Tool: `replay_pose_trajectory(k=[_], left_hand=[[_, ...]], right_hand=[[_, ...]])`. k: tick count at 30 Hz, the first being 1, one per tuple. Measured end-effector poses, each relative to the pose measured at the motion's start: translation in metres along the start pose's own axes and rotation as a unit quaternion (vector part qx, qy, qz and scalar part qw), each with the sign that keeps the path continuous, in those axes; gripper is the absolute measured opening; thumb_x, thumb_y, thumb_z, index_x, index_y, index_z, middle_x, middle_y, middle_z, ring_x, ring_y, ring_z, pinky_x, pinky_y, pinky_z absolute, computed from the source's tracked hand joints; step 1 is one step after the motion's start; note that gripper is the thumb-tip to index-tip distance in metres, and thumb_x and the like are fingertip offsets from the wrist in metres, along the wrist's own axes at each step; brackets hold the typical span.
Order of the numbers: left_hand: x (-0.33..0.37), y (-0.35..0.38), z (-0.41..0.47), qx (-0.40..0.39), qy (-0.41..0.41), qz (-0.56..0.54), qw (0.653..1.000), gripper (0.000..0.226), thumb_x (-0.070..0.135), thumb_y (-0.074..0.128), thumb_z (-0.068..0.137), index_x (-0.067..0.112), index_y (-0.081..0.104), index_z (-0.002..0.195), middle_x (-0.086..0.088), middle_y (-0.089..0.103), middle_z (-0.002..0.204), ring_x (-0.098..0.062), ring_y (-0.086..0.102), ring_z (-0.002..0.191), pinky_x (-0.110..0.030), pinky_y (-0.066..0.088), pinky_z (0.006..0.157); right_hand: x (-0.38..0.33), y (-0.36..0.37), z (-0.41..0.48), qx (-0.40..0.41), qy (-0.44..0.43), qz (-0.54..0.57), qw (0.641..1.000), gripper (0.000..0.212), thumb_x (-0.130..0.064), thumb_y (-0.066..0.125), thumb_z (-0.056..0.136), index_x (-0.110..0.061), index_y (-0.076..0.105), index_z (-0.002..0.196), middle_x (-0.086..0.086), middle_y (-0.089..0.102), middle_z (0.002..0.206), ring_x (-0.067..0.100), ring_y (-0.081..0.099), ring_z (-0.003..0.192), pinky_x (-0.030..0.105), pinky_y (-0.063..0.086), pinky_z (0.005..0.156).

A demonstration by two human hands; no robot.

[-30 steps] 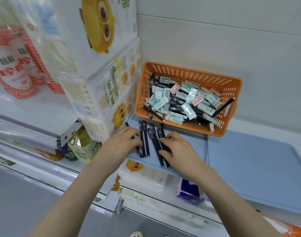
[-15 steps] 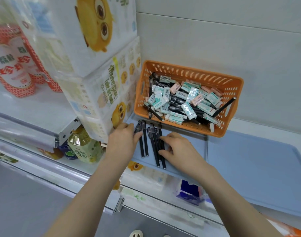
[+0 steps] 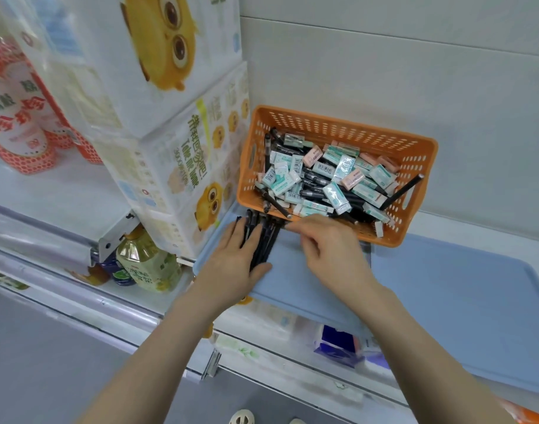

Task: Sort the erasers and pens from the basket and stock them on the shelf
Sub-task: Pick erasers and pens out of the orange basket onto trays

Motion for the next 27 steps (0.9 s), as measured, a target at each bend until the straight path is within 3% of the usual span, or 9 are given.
replay_pose_trajectory(k=[2,5,7,11,15,18,21,23,27], left_hand=[[-0.007,-0.005,0.004,0.019,0.008,0.015,1.0,0.069,0.055,0.03,0.098,0.022,0.01,0.155,-0.009,0.002,0.162,-0.025,-0.001,0.15,-0.029,-0.001,0.117],[-0.01,-0.014,0.004,0.036,0.017,0.015,0.999,0.077,0.059,0.013,0.087,0.023,0.021,0.154,-0.003,0.011,0.162,-0.023,0.007,0.149,-0.03,0.006,0.116],[-0.003,-0.016,0.005,0.054,0.046,0.018,0.997,0.07,0.056,0.02,0.09,0.024,0.031,0.15,-0.001,0.022,0.159,-0.023,0.018,0.147,-0.034,0.012,0.116],[0.004,-0.019,0.009,0.081,0.065,0.019,0.994,0.049,0.041,0.035,0.092,0.018,0.063,0.126,-0.008,0.055,0.138,-0.032,0.046,0.132,-0.048,0.04,0.109],[0.021,-0.062,-0.004,0.221,0.087,-0.022,0.971,0.029,0.031,0.047,0.093,0.016,0.072,0.099,0.002,0.065,0.103,-0.02,0.059,0.101,-0.033,0.05,0.087],[0.049,-0.094,0.001,0.285,0.133,-0.033,0.949,0.014,0.02,0.06,0.093,0.015,0.069,0.103,0.001,0.063,0.101,-0.019,0.056,0.094,-0.025,0.043,0.082],[0.077,-0.096,0.037,0.219,0.173,-0.006,0.96,0.022,0.022,0.07,0.087,0.015,0.069,0.109,0.0,0.063,0.104,-0.022,0.057,0.098,-0.03,0.045,0.084],[0.093,-0.083,0.062,0.147,0.185,0.022,0.971,0.026,0.028,0.067,0.088,0.017,0.068,0.112,0.0,0.064,0.108,-0.024,0.056,0.102,-0.034,0.046,0.087],[0.101,-0.067,0.089,0.088,0.143,0.062,0.984,0.03,0.032,0.06,0.091,0.021,0.064,0.119,-0.001,0.063,0.109,-0.025,0.055,0.103,-0.037,0.047,0.084]], right_hand=[[0.008,-0.025,0.004,0.059,-0.004,-0.022,0.998,0.035,0.006,0.055,0.085,-0.012,0.074,0.108,0.003,0.07,0.105,0.023,0.065,0.094,0.031,0.052,0.082],[0.025,-0.05,0.013,0.104,0.008,-0.061,0.993,0.03,0.005,0.055,0.089,-0.01,0.073,0.108,0.004,0.069,0.103,0.023,0.064,0.094,0.027,0.048,0.08],[0.037,-0.059,0.017,0.122,0.016,-0.086,0.989,0.029,0.004,0.056,0.089,-0.009,0.073,0.107,0.006,0.07,0.104,0.024,0.064,0.097,0.023,0.044,0.08],[0.052,-0.068,0.02,0.125,0.033,-0.101,0.986,0.029,0.003,0.056,0.089,-0.01,0.073,0.108,0.005,0.07,0.105,0.023,0.064,0.097,0.022,0.042,0.08],[0.059,-0.077,0.022,0.107,0.045,-0.109,0.987,0.026,0.0,0.061,0.087,-0.012,0.074,0.106,0.003,0.071,0.104,0.023,0.064,0.095,0.024,0.043,0.078],[0.067,-0.069,0.029,0.049,0.053,-0.12,0.99,0.019,-0.011,0.068,0.087,-0.016,0.075,0.104,0.0,0.07,0.103,0.022,0.063,0.097,0.029,0.047,0.08],[0.072,-0.064,0.037,0.023,0.077,-0.156,0.984,0.024,-0.023,0.073,0.084,-0.017,0.072,0.107,0.001,0.065,0.104,0.023,0.059,0.099,0.032,0.046,0.078],[0.072,-0.059,0.042,0.003,0.085,-0.167,0.982,0.038,-0.029,0.076,0.08,-0.019,0.066,0.116,0.004,0.06,0.107,0.024,0.056,0.101,0.032,0.044,0.078],[0.069,-0.039,0.049,-0.072,0.073,-0.215,0.971,0.064,-0.033,0.075,0.081,-0.028,0.047,0.139,0.005,0.049,0.116,0.025,0.051,0.108,0.035,0.047,0.08]])
Point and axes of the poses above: each hand's wrist, its own z-axis towards the middle knuckle, its own y-axis out of the palm, x = y × z, the point moved 9 cm from there along z, towards the middle knuckle
